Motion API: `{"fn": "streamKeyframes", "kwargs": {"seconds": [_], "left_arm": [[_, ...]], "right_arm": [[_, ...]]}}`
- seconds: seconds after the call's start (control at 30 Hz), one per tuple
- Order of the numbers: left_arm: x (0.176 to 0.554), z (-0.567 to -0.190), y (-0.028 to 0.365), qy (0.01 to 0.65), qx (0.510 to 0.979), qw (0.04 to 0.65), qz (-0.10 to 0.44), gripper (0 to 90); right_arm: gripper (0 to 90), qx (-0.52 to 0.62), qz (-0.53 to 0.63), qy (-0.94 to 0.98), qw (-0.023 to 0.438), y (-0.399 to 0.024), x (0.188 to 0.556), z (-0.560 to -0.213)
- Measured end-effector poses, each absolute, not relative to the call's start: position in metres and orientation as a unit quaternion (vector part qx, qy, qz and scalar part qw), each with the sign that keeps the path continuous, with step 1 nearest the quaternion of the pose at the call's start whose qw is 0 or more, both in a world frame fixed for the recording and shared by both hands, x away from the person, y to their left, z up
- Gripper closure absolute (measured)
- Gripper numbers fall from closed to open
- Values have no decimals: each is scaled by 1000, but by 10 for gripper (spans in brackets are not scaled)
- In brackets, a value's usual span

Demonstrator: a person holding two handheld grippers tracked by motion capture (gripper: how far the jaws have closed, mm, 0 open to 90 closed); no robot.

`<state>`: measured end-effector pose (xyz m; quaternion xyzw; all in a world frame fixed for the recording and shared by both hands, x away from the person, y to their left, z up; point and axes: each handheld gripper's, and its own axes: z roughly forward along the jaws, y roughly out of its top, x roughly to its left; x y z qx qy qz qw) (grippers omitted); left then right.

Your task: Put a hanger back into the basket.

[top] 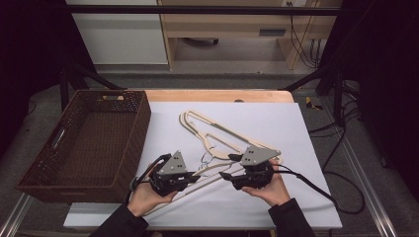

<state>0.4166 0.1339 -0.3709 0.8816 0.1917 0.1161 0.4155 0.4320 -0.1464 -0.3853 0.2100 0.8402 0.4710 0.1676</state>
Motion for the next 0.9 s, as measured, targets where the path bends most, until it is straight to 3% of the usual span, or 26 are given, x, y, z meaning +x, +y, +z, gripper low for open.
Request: {"fn": "streamKeyframes", "kwargs": {"seconds": [0.57, 0.9], "left_arm": [[414, -327, 174, 250, 838, 457, 160, 860], [416, -283, 192, 254, 822, 473, 187, 860]], "right_arm": [[110, 343, 500, 766, 213, -213, 427, -391], [76, 374, 494, 750, 229, -227, 423, -397]]}}
